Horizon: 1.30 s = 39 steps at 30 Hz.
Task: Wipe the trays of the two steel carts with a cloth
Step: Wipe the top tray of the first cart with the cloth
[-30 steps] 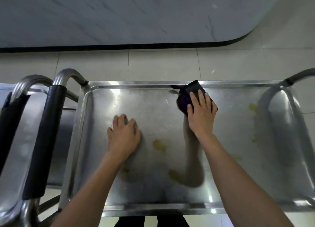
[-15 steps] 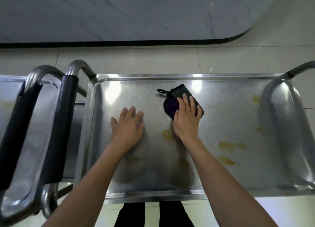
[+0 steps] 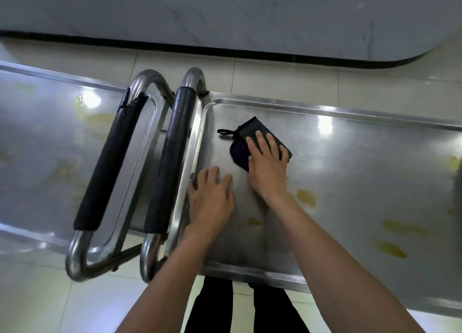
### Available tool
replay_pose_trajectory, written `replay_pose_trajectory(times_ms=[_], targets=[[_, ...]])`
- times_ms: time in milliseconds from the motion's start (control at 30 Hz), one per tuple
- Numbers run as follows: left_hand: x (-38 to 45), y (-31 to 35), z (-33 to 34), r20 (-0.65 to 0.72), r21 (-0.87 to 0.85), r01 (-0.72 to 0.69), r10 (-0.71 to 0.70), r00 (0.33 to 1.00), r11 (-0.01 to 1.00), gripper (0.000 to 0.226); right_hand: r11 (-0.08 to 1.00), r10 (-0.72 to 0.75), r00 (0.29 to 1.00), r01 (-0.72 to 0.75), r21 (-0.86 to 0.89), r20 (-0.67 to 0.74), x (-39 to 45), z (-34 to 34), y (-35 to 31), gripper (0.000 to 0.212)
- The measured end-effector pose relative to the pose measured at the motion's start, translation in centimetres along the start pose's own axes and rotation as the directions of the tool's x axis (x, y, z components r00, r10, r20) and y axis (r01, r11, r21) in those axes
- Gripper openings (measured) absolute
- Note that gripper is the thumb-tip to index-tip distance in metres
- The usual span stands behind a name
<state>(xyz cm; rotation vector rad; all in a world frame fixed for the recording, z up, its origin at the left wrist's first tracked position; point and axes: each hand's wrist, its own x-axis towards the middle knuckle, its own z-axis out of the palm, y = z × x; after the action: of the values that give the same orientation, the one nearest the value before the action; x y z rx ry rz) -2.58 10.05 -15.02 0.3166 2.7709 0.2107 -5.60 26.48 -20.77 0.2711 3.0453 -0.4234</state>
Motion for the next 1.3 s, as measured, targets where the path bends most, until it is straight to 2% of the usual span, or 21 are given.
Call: replay_pose_trajectory(times_ms=[200,400,633,800,867,967,1067,1167,1233,1300], targets=[[-0.2,-1.1,1.4,0.036,0.027,-0.048,0.047,0.998,0.998,0.057,0.981,-0.193,0.972,0.187,0.06,0.134,3.1,0.2,-5.3,0.053],[-0.7,-1.4,1.8,0.071,-0.015,-0.035,0.036,0.997,0.999,0.058,0.978,-0.2,0.971,0.19,0.082,0.132,2.2,0.3,-5.2,0.051],[-1.2,-1.8,2.0,0.076,0.008,-0.087,0.086,0.993,0.996,0.061,0.997,-0.039,0.997,0.035,0.069,0.067,-0.8,-0.1,-2.4,0.049],[-0.8,-0.2,1.5,0.087,0.048,-0.033,0.029,0.996,0.998,0.059,0.994,0.105,0.994,-0.105,0.032,0.021,-3.9,-2.2,3.3,0.048],[-0.4,1.6,1.2,0.064,0.06,-0.055,0.051,0.997,0.997,0.052,0.987,0.158,0.987,-0.158,0.013,0.009,-5.1,-3.2,6.2,0.049],[-0.3,6.1,1.5,0.038,0.04,-0.161,0.159,0.987,0.986,0.047,0.974,0.227,0.974,-0.227,-0.009,-0.009,-6.8,-4.3,10.1,0.051],[-0.4,10.9,2.2,0.052,0.033,-0.24,0.238,0.97,0.97,0.044,0.944,0.328,0.944,-0.329,-0.036,-0.043,-8.4,-5.2,13.5,0.052],[-0.3,14.0,2.8,0.113,0.042,-0.25,0.244,0.963,0.967,0.043,0.902,0.428,0.902,-0.43,-0.043,-0.053,-9.9,-6.0,16.6,0.054],[-0.4,14.9,3.1,0.162,0.051,-0.237,0.226,0.961,0.97,0.041,0.894,0.439,0.897,-0.442,-0.074,-0.051,-10.6,-6.6,18.2,0.057],[-0.6,15.1,3.3,0.17,0.052,-0.224,0.213,0.962,0.973,0.04,0.92,0.361,0.93,-0.368,-0.137,-0.074,-10.8,-6.9,19.2,0.059]])
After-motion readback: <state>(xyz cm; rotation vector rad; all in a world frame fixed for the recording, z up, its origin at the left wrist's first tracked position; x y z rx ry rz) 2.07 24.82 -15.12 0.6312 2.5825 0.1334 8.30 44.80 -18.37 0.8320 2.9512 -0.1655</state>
